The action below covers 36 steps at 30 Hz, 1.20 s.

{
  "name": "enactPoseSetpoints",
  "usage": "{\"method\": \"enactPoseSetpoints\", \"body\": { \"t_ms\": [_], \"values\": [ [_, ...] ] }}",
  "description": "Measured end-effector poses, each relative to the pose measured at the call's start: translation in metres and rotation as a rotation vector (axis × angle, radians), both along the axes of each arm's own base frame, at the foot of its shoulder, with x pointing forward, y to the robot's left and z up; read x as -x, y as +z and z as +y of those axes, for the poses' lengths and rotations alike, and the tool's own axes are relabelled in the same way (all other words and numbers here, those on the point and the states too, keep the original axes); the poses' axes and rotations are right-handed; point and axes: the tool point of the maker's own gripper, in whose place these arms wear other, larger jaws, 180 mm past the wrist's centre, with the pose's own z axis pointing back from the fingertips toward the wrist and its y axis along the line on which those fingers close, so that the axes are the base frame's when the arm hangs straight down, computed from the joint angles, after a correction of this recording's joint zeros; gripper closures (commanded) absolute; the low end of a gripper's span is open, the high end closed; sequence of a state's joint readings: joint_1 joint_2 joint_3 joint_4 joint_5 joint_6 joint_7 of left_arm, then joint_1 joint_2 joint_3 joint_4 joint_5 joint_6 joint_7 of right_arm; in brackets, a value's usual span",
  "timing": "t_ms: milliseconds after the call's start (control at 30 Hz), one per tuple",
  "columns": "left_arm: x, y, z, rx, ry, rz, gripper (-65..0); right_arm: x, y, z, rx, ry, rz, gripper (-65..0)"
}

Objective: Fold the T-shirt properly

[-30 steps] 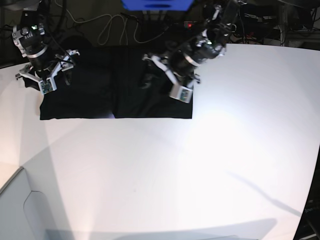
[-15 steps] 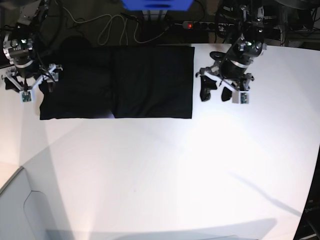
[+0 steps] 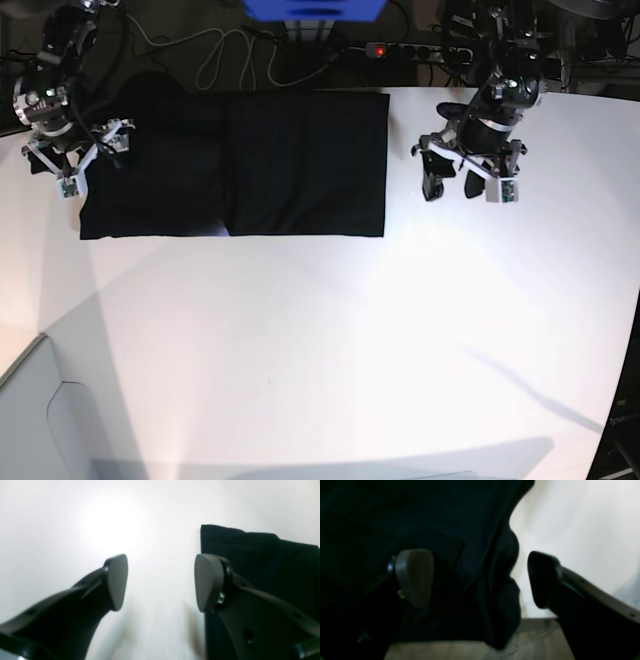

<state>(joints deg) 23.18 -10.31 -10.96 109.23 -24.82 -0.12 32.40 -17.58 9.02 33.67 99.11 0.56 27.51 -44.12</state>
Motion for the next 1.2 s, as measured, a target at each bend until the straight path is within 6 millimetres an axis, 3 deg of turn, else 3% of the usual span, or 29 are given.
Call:
{"method": "enactPoseSetpoints", "body": {
  "t_ms": [133,367,500,667,800,1033,1200],
  "values": [
    [0.007,-0.004,-0.001,0.003,-0.002,0.018,-40.3,0.005,-0.013,-0.018,-0.009,-0.053,0.034,-58.4],
    [0.007,-0.005,-0.001,0.003,-0.003,0.022,-40.3,0.001,-0.019,-0.023,-0.037,-0.061,0.032,-55.5],
    [0.007,-0.005,-0.001,0.003,-0.003,0.022,-40.3,-0.002,-0.023,-0.016,-0.061,-0.019,0.033,-42.2],
    [0.007,-0.005,0.0,0.002,-0.001,0.022,-40.3,-0.006,-0.028,-0.001,-0.105,0.09,0.04,-19.7],
    [0.009,-0.003,0.019,-0.021,0.047,0.02,-40.3,-0.007,-0.03,0.005,-0.132,0.093,0.029,-0.8],
    [0.015,-0.012,0.045,-0.045,0.113,0.046,-40.3,-0.008,-0.025,0.005,-0.101,0.11,0.033,0.0],
    [0.021,-0.022,0.047,-0.037,0.126,0.076,-40.3,-0.003,-0.007,0.007,-0.005,0.137,0.046,0.0]
  ]
}}
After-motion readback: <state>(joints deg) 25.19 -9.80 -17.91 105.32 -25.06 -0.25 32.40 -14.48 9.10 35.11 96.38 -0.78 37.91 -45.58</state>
